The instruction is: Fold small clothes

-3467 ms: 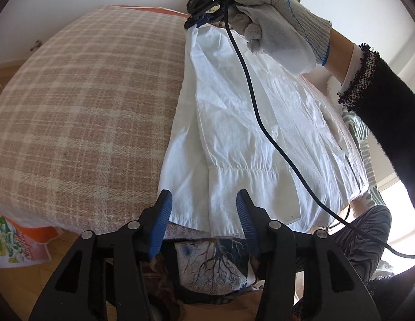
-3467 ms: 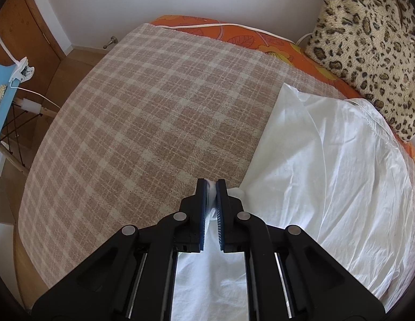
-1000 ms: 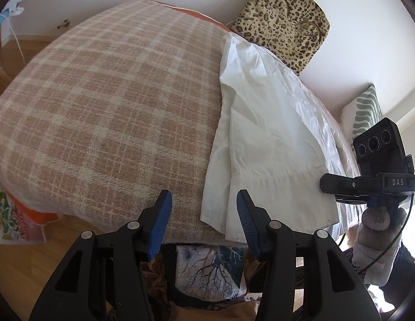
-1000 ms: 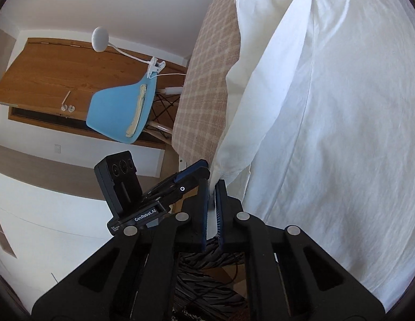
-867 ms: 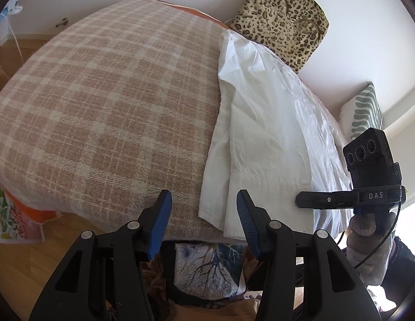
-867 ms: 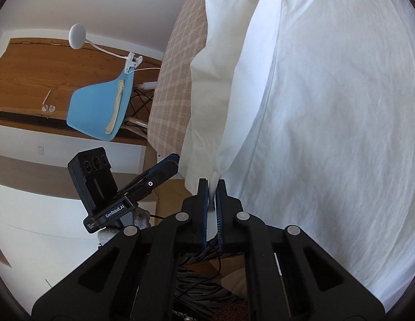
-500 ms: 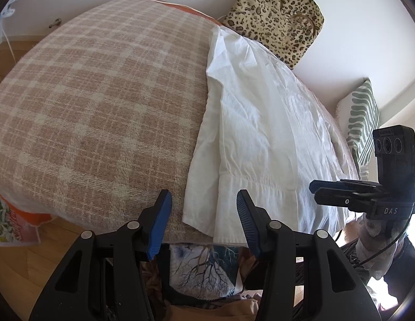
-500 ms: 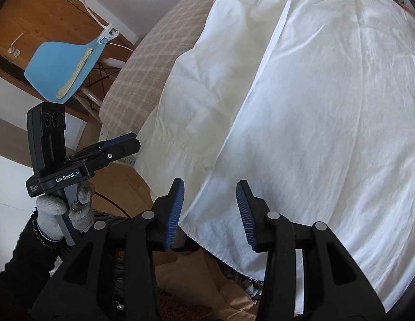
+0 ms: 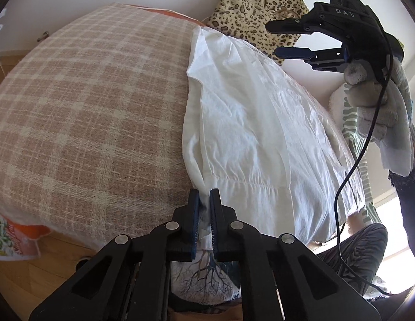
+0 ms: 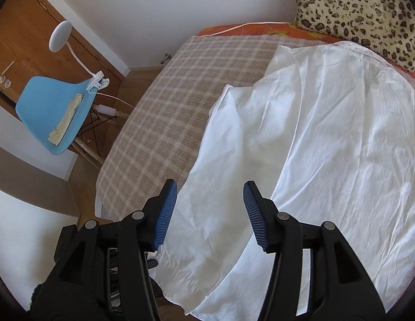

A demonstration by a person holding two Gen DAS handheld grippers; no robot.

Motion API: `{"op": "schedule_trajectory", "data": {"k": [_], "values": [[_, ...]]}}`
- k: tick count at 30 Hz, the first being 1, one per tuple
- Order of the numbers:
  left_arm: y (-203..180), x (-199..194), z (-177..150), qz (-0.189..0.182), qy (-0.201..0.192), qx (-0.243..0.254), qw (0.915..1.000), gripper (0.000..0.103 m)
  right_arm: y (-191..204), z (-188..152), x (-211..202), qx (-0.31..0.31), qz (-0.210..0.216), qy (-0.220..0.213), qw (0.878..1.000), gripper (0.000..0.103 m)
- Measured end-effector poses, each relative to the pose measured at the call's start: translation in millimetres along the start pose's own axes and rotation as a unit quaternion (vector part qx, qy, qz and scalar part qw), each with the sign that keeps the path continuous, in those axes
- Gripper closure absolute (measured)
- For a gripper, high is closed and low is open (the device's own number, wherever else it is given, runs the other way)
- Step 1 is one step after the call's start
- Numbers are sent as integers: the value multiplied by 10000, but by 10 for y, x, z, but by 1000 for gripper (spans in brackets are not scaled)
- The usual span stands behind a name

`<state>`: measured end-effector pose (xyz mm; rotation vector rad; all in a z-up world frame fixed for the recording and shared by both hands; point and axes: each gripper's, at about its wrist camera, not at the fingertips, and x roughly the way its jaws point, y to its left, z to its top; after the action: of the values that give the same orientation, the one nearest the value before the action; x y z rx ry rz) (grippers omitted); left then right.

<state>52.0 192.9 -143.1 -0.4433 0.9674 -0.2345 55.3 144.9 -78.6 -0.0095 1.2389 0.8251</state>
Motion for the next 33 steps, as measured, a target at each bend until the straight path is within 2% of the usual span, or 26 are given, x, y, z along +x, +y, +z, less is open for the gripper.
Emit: {"op": "schedule_trajectory", "data": {"k": [2,5,10,15,18,19,21,26,29,33], "values": [[-16,-27,6,-29,-60,42,10000,98,47,202,171,96,-152,87,9998,43],[-57,-56,12,-132,-109,86,9998,99,201,483,464,-120,-644,139,9978,41],[-187,-73,23,-236,-190,310,9991,99,324,831,959,-171,-1233,362,9916,40],[-274,-74,16,-371,-188,445,9981,99,390,988,1302,-471,-2126,485,9748,40],[-305,-59,8,-447,-148,502,9976,100,343,1053,1414,-493,-2400,567,9679,41],[-325,-55,2,-456,-137,545,9974,100,318,1074,1430,-478,-2426,584,9672,41],[-377,-46,-4,-489,-132,613,9968,100,277,1117,1449,-440,-2457,586,9666,47],[-481,-28,-4,-602,-105,703,9957,100,90,1121,1419,-215,-2314,624,9706,88],[-527,-37,0,-651,-103,787,9947,100,-1,1092,1297,-100,-2102,502,9763,94],[-687,1,9,-770,-70,915,9928,100,-103,1066,1033,-9,-1810,293,9831,95]]}}
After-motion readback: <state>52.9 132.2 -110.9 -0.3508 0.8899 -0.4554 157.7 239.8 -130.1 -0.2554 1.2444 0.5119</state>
